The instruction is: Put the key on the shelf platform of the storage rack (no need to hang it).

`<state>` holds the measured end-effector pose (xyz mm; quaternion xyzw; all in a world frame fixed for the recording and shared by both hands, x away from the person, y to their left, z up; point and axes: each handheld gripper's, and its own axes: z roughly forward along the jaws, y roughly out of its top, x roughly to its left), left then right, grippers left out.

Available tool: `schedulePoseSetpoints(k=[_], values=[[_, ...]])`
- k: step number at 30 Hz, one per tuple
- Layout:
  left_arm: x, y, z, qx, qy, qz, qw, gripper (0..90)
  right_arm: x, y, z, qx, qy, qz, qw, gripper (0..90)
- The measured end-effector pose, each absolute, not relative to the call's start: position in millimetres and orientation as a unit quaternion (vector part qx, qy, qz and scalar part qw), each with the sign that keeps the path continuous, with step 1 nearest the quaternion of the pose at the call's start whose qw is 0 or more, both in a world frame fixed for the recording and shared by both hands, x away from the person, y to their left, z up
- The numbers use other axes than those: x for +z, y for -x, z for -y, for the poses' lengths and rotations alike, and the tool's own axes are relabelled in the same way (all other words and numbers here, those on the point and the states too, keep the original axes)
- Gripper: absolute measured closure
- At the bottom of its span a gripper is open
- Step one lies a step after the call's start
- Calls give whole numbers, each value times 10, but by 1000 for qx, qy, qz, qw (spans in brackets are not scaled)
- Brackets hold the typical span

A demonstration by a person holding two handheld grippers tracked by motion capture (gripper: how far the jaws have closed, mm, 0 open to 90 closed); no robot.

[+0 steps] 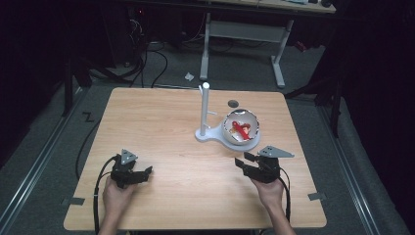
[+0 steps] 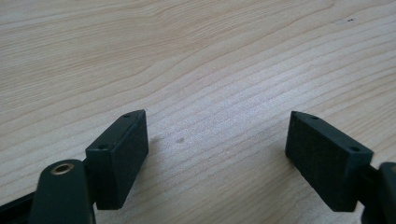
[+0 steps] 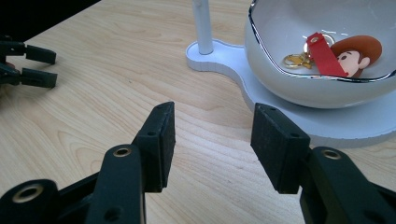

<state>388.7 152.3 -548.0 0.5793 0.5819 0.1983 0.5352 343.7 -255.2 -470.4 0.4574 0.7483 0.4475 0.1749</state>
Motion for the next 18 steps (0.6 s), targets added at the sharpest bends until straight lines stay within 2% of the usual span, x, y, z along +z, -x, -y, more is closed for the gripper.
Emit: schedulePoseSetpoints(k=[18], values=[[-5480,-3888,-1523,198,-578,-583,535,214,-4940,-3470,2550,420,-472,-755,175,503]])
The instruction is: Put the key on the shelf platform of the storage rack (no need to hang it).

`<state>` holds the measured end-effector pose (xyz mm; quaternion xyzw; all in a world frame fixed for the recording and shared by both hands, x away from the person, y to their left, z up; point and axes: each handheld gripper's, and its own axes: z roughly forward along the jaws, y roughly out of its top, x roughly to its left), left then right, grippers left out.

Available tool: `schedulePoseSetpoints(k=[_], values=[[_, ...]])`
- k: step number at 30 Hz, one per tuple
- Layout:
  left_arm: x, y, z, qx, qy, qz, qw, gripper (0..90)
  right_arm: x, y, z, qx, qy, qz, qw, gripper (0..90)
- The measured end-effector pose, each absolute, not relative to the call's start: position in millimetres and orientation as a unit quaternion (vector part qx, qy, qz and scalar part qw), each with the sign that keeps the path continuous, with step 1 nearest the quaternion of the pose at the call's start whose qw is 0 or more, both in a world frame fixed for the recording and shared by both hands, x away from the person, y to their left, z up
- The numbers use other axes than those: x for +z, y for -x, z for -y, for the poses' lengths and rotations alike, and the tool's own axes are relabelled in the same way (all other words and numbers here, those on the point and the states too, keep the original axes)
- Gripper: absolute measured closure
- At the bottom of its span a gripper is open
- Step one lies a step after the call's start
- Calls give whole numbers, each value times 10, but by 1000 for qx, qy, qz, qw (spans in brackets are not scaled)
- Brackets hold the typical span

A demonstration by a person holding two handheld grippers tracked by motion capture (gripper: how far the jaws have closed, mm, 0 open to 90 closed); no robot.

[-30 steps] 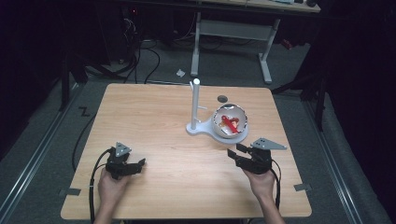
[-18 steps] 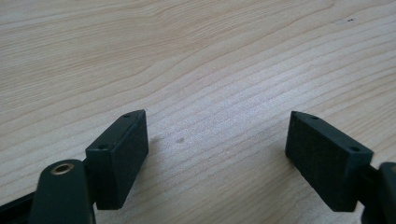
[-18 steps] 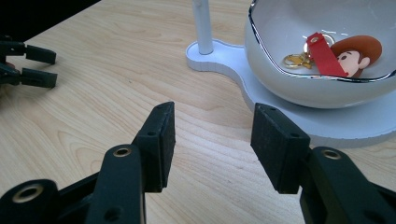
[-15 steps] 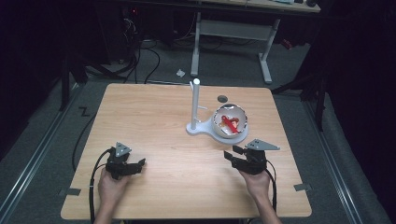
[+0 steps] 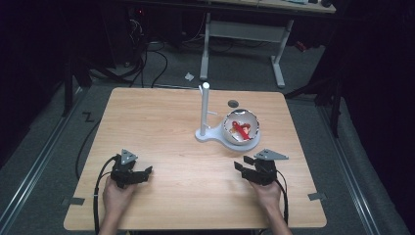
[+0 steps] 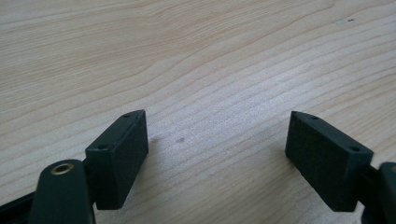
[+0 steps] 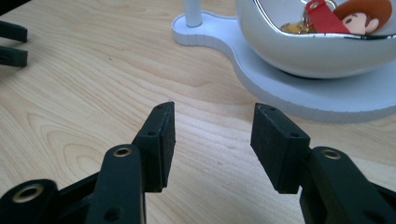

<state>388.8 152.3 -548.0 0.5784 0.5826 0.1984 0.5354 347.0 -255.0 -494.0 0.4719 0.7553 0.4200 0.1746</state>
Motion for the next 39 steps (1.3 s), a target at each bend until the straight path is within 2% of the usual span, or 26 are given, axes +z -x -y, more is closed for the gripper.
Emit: schedulePoseSetpoints(k=[13,39], values=[[-5480,-3889,-1523,199,-578,-583,535,215,-5081,-3499,2653,407,-491,-750,175,498],[-5481,-3889,-1522,199,-578,-583,535,214,-5300,-3522,2687,342,-500,-763,226,452]])
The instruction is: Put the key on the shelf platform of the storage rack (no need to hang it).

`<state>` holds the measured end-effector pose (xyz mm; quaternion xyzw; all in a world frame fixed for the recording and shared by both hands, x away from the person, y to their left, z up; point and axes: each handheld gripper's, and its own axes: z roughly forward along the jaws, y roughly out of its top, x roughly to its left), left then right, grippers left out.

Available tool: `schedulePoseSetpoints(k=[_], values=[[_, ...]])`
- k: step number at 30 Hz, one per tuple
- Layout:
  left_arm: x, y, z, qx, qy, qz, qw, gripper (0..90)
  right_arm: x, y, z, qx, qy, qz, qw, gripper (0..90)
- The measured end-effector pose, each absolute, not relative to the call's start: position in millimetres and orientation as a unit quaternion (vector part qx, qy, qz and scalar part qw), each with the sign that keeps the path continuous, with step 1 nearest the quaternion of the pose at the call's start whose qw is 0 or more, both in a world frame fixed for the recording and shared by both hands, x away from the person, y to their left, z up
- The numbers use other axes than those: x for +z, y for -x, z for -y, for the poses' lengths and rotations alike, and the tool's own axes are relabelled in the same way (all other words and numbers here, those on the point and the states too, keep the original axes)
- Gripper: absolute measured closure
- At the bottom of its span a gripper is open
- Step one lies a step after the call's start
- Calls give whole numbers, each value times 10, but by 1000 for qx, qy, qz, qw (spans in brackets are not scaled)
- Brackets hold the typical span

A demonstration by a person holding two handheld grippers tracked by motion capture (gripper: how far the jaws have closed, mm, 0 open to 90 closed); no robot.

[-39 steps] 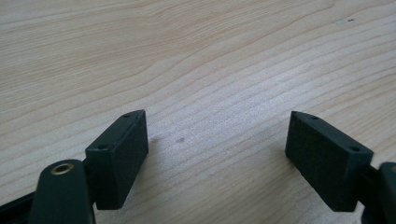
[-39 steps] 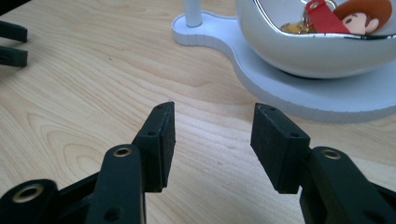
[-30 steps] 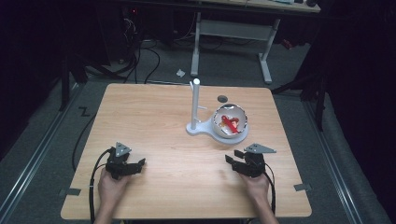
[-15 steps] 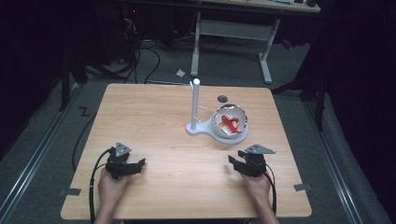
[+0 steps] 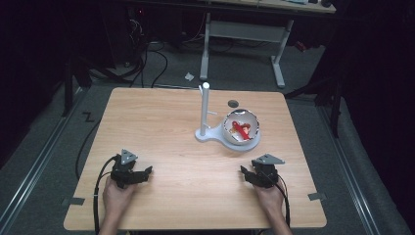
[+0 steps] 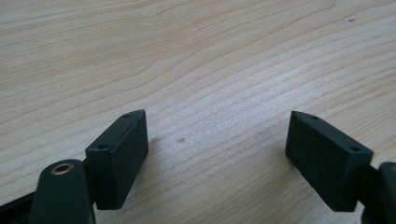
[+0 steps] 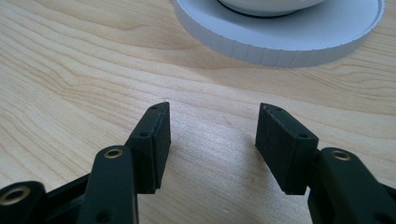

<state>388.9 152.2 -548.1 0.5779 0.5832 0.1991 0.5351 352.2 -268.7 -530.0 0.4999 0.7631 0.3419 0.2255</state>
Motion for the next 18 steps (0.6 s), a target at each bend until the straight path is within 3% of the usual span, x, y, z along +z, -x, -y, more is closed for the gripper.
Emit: schedulePoseSetpoints(k=[9,18], values=[[-5481,-3888,-1522,200,-577,-584,535,214,-5309,-3544,2672,326,-501,-769,226,383],[-5481,-3888,-1523,200,-577,-584,535,214,-5309,-3545,2674,324,-504,-768,226,372]])
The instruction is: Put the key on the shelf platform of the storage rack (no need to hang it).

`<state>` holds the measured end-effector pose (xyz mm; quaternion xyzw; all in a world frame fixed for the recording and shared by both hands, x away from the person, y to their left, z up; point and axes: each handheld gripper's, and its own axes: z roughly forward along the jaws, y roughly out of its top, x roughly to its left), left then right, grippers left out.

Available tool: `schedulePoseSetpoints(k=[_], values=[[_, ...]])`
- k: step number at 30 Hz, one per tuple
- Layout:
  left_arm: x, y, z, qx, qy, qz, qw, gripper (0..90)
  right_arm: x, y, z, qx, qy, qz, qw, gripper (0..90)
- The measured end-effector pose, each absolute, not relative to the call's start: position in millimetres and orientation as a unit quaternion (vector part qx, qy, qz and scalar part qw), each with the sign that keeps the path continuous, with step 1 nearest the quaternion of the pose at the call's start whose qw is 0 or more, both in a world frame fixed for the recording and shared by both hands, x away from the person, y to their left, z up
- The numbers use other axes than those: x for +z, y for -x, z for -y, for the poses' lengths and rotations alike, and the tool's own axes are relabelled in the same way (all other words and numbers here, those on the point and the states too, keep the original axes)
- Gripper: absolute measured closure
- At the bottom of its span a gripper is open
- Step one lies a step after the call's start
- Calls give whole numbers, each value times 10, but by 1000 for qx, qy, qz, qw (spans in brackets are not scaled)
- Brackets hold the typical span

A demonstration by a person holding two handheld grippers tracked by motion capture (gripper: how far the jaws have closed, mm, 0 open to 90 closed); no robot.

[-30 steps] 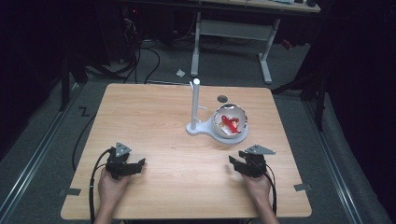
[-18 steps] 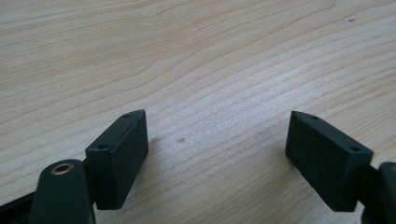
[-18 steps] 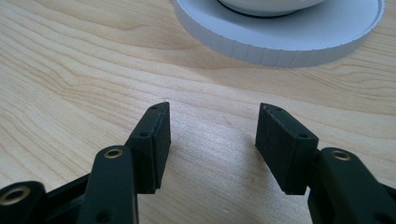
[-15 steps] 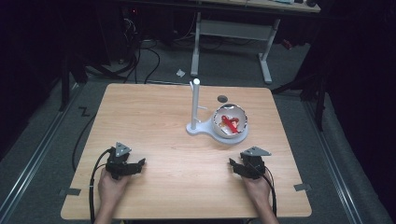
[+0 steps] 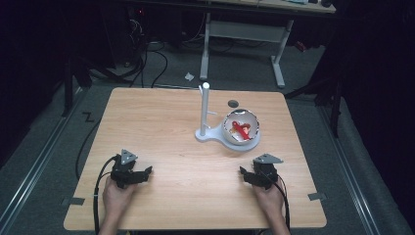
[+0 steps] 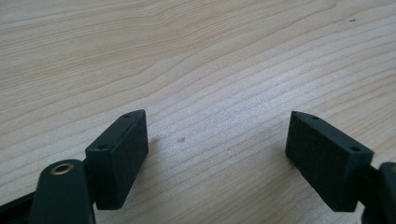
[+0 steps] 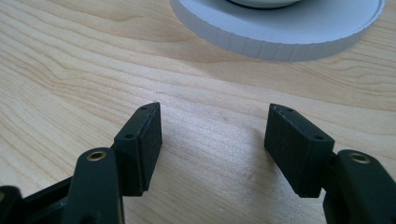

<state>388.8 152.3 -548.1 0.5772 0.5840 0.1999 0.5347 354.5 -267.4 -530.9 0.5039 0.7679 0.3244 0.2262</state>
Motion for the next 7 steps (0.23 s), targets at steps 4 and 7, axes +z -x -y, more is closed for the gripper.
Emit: schedulePoseSetpoints(k=[4,7], values=[[-5481,-3888,-1523,200,-577,-584,535,214,-5310,-3545,2674,325,-504,-768,226,372],[-5481,-3888,-1523,200,-577,-584,535,214,-5309,-3545,2674,325,-505,-767,225,371]])
